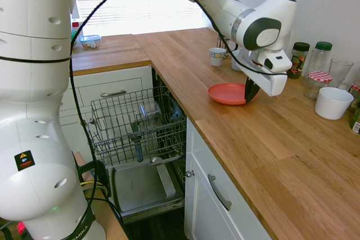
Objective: Put the plate in the dishwasher
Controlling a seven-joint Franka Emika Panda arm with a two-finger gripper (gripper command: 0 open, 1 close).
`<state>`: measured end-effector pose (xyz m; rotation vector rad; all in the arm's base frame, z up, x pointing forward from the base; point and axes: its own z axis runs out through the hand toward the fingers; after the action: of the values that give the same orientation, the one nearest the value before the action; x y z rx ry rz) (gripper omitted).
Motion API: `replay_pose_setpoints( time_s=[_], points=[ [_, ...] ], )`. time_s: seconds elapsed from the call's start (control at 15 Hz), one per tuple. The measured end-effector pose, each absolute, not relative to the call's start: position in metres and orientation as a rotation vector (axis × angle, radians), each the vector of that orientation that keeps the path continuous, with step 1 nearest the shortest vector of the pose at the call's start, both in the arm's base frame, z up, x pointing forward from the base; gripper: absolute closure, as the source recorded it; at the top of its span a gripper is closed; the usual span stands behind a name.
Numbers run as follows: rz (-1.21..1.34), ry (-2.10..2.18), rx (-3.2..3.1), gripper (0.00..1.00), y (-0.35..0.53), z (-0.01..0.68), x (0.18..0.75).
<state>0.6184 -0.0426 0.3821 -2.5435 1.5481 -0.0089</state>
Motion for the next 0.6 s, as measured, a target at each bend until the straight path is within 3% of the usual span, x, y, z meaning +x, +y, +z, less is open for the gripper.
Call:
replay_pose_setpoints(
  time_s=[0.33, 0.6],
  points=[
    [-0.120, 1.522, -2.601, 1.00, -0.015, 0.447, 0.603],
    [-0.369, 1.420, -2.756, 1.00, 0.052, 0.508, 0.573]
  ],
)
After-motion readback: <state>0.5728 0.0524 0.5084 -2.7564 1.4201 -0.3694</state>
